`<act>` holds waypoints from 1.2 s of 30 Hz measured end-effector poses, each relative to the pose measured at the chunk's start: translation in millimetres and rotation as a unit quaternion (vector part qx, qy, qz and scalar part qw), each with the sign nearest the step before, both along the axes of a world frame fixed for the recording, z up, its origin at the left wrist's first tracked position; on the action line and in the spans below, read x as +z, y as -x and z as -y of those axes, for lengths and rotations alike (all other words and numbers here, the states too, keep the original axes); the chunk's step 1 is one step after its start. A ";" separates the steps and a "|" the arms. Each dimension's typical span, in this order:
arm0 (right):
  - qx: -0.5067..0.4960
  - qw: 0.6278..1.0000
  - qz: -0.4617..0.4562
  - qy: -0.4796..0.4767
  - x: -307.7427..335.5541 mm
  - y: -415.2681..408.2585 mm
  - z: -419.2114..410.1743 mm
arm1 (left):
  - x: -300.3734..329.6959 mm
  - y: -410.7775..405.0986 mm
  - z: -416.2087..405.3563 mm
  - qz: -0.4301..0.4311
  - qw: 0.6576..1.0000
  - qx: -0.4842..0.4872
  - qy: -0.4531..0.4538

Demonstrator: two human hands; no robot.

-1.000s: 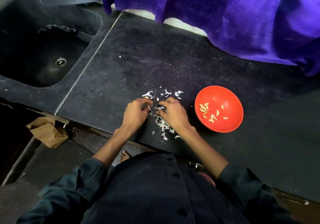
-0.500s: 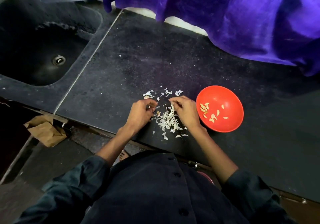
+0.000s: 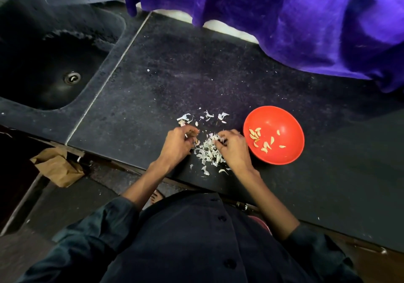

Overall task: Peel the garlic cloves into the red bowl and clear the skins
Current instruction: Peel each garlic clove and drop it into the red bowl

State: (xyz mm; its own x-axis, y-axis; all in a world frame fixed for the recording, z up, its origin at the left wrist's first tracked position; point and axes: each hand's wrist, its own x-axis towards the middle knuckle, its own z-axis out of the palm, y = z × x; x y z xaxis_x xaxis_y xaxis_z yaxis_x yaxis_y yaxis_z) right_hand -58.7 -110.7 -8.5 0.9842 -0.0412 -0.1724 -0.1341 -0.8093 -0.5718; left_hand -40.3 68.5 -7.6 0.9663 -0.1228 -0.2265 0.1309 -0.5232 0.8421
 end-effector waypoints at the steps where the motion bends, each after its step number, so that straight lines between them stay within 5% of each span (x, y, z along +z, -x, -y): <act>1: 0.007 1.000 -0.007 0.015 -0.9 0.4 -2.7 | -1.0 0.8 0.5 -0.001 1.000 0.000 0.001; 9: 0.044 0.995 0.019 0.091 1.7 -4.5 -10.3 | -1.8 2.2 3.4 0.003 1.000 -0.006 0.006; 19: -0.005 0.993 0.098 -0.059 3.1 -1.2 2.7 | 7.5 0.8 13.7 -0.052 0.995 0.002 0.090; 27: -0.066 0.977 0.056 -0.193 18.0 1.7 2.2 | 12.9 1.0 20.1 -0.083 0.980 0.014 0.182; 36: 0.001 0.984 0.090 -0.156 34.8 9.9 2.9 | 23.8 6.9 26.5 -0.085 0.961 0.002 0.263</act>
